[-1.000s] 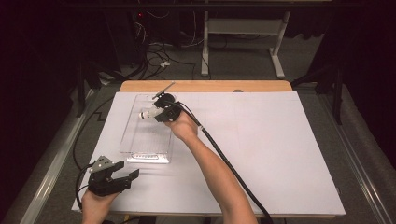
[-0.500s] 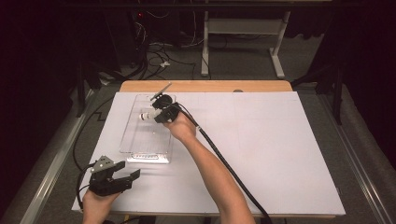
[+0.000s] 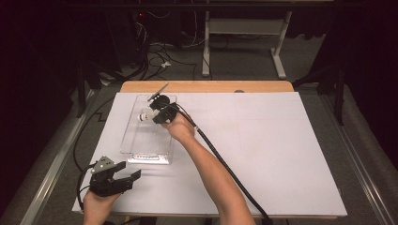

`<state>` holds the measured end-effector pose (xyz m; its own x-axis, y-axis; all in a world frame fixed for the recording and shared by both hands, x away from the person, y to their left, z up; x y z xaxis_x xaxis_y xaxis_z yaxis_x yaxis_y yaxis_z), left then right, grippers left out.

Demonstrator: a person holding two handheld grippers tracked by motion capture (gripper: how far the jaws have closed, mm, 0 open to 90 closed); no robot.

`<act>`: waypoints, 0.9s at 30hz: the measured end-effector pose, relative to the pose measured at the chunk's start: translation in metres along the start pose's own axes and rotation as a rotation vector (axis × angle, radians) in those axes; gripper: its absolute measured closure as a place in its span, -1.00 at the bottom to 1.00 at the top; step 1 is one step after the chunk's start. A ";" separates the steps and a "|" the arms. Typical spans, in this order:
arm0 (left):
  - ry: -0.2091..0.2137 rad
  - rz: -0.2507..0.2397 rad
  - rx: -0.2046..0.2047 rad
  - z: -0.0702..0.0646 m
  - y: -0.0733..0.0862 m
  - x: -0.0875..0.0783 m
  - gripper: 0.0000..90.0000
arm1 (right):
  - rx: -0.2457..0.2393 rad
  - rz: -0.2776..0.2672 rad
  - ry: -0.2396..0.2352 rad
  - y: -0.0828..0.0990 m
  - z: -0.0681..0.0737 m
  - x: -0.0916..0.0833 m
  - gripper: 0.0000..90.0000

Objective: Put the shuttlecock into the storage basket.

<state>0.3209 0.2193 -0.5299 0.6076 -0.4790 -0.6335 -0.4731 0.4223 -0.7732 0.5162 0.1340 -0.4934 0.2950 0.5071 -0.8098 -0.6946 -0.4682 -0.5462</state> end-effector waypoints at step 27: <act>0.007 0.001 0.002 -0.001 -0.001 0.001 -0.35 | -0.044 0.073 0.070 0.002 0.003 0.020 0.62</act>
<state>0.3210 0.2176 -0.5299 0.6025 -0.4843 -0.6344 -0.4726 0.4240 -0.7725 0.5185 0.1455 -0.5096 0.2906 0.4193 -0.8601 -0.6870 -0.5343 -0.4926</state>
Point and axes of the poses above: each handheld gripper's, and its own axes: x roughly forward along the jaws, y roughly out of its underside, z roughly to its left, the point moved 10 cm from there along x, roughly forward along the jaws, and after that the axes turned 15 degrees about x, right-handed, at the moved point
